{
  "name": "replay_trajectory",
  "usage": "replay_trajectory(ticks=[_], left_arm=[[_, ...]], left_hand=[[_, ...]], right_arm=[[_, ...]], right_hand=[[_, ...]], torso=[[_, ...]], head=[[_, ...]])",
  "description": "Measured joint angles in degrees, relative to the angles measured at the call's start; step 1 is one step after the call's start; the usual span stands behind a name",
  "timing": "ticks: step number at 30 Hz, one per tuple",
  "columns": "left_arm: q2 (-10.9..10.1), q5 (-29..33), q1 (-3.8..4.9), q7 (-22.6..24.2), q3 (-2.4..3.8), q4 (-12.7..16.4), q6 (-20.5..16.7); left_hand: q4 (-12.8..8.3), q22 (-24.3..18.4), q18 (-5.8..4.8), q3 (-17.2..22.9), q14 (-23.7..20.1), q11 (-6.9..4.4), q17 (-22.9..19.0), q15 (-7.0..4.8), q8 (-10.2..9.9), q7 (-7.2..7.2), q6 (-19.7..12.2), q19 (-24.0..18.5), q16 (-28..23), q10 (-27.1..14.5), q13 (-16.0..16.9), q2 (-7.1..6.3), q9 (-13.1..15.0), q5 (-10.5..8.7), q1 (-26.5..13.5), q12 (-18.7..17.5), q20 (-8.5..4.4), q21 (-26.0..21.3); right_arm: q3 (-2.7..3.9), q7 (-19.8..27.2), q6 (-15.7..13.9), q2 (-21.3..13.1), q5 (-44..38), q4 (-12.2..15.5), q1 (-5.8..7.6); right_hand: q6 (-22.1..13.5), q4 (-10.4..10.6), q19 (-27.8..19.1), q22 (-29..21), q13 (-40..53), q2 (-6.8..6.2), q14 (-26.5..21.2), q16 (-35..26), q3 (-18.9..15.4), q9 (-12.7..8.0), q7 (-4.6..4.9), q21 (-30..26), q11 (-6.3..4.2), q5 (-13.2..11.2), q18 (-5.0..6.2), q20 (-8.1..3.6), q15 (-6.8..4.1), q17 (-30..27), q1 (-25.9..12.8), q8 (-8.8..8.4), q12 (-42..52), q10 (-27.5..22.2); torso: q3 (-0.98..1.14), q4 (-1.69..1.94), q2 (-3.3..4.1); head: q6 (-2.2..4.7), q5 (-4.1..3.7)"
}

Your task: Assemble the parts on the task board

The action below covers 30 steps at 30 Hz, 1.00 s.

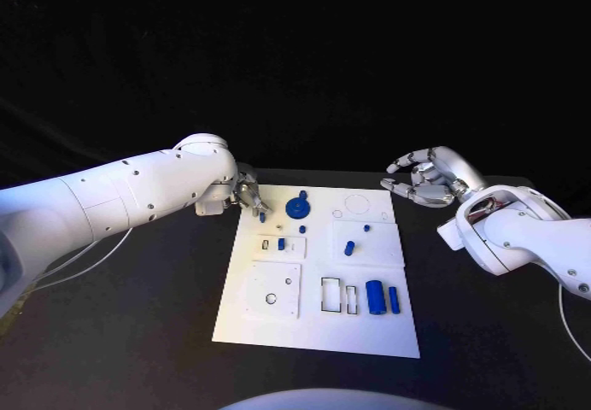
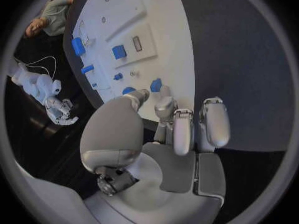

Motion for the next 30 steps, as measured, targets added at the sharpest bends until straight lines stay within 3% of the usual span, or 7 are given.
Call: replay_trajectory(ticks=[4,20,24,27,30], left_arm=[[0.1,0.1,-0.05,0.0,0.0,-0.2,0.0],[0.5,1.8,-0.41,0.0,-0.2,-0.7,0.3],[0.5,2.1,-0.41,0.0,-0.21,-0.8,0.4],[0.5,2.4,-0.41,0.0,-0.21,-0.8,0.3],[0.3,2.9,-0.41,0.0,-0.21,-0.7,0.2]], left_hand=[[0.0,0.0,0.0,0.3,0.0,0.0,0.0,0.0,-0.3,0.0,0.0,0.0,0.0,0.0,-0.1,0.51,-0.1,0.0,0.9,0.0,0.0,0.0],[0.0,0.2,0.0,0.4,0.0,0.0,0.0,0.0,-0.3,-0.2,0.2,0.0,0.0,0.0,0.0,0.5,-0.1,0.0,1.6,0.0,-0.02,0.0],[-1.0,0.3,0.0,2.7,0.0,-0.29,0.0,0.0,-0.7,-0.2,0.2,0.0,0.0,-0.3,-0.1,2.06,-0.2,0.16,5.5,0.0,-0.02,0.0],[-3.9,0.5,0.0,7.4,0.0,-0.29,0.0,0.0,-1.2,0.15,-0.1,0.0,0.0,-0.3,-0.2,2.48,-0.5,0.14,9.9,-0.2,-0.02,0.0],[-2.0,0.8,0.0,9.3,0.0,-0.28,0.0,0.01,-0.3,0.37,-0.3,0.2,0.0,-0.3,-0.3,2.09,-0.3,-0.03,11.3,-0.2,0.11,0.0]], right_arm=[[0.0,0.0,0.0,0.0,0.0,0.0,0.0],[0.0,0.0,0.0,0.1,0.0,0.0,0.0],[0.0,0.0,0.0,0.1,0.0,0.0,0.0],[0.0,0.0,0.0,0.1,0.0,0.0,0.0],[0.0,0.0,0.0,0.1,0.0,0.0,0.0]], right_hand=[[0.0,0.0,0.0,0.0,0.0,0.0,0.0,0.0,0.0,0.0,0.0,0.0,0.0,0.0,0.0,0.0,0.0,0.0,0.0,0.0,0.0,0.0],[0.0,0.0,0.0,0.0,0.0,0.0,0.0,0.0,0.0,0.0,0.0,0.0,0.0,0.3,0.0,0.0,0.0,0.0,0.0,0.0,0.0,0.0],[0.0,0.2,0.0,0.0,0.0,0.0,0.0,0.0,-0.2,0.0,0.0,0.0,0.0,0.3,0.0,0.0,0.0,0.0,0.0,0.0,0.0,0.0],[0.0,0.2,0.0,0.0,0.0,0.0,0.0,0.0,-0.2,0.0,0.0,0.0,0.0,0.3,0.0,0.0,0.0,0.0,0.0,0.0,0.0,0.0],[0.0,0.2,0.0,0.0,0.0,0.0,0.0,0.0,-0.2,0.0,0.0,0.0,0.0,0.3,0.0,0.0,0.0,0.0,0.0,0.0,0.0,0.0]], torso=[[-0.01,-0.01,0.0],[0.02,0.01,0.03],[0.02,0.03,0.02],[0.02,0.02,0.0],[0.03,0.01,-0.01]], head=[[-0.05,0.02],[-0.29,-0.12],[-0.33,-0.09],[-0.37,-0.06],[-0.42,-0.05]])
